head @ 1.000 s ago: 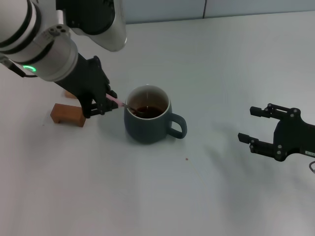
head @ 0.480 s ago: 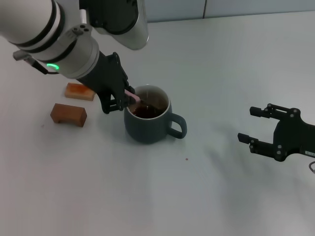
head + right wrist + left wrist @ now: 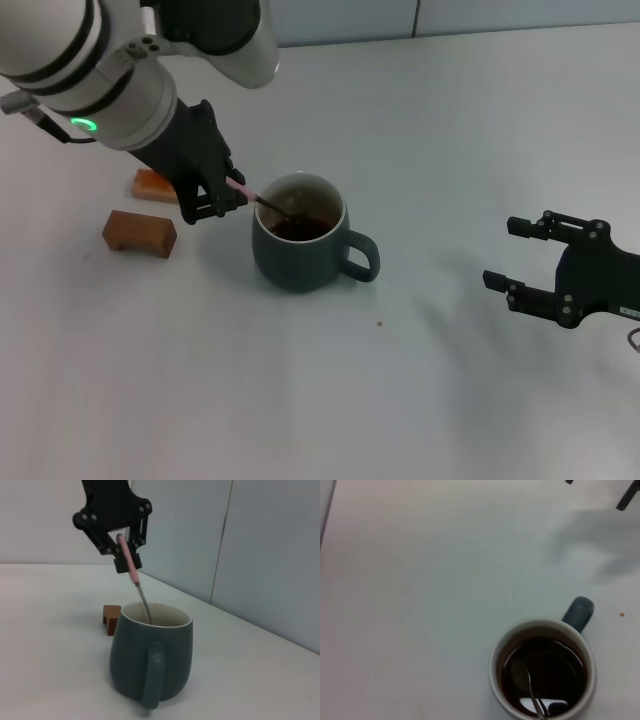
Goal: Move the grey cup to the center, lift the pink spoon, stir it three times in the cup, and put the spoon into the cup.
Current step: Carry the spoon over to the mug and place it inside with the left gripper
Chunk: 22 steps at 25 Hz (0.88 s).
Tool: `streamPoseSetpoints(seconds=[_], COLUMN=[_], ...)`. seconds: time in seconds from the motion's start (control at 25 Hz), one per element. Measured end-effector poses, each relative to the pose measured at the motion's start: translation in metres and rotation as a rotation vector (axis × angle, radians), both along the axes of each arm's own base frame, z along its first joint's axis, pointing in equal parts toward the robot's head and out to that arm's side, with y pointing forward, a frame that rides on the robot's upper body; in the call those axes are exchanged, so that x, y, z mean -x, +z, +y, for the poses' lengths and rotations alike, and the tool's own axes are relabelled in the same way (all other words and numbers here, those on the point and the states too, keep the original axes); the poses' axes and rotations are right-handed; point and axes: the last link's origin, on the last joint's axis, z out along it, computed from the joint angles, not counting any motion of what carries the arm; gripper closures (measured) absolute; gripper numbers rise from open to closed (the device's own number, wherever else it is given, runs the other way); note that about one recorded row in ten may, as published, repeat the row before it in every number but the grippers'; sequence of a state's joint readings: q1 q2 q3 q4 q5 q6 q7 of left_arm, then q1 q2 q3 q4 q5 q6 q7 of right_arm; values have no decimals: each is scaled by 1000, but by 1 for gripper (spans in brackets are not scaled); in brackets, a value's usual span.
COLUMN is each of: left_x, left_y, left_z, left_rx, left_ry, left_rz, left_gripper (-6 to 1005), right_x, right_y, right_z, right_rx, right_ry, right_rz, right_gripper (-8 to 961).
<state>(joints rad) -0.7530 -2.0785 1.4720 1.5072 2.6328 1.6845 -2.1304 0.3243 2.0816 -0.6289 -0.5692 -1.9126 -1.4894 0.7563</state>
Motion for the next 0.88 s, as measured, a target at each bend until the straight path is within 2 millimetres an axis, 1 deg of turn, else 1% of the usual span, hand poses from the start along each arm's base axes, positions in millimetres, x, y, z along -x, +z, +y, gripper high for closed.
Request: streamPoseSetpoints(seconds=[0.24, 0.44, 0.84, 0.88], left_x=[2, -2, -6, -5], left_y=[4, -1, -5, -6], left_z=[-4, -8, -3, 1], left_rx=[25, 59, 35, 11], left_ry=[32, 29, 11, 13], left_rz=[-7, -37, -64, -64], left_gripper=[866, 866, 866, 866], right_x=[0, -1, -2, -2], right_y=[0, 1, 1, 1], right_z=[0, -1, -2, -2], right_rx=[-1, 0, -1, -1], right_ry=[0, -1, -4, -5], right_rz=[0, 1, 3, 3], right_gripper=[261, 262, 263, 263])
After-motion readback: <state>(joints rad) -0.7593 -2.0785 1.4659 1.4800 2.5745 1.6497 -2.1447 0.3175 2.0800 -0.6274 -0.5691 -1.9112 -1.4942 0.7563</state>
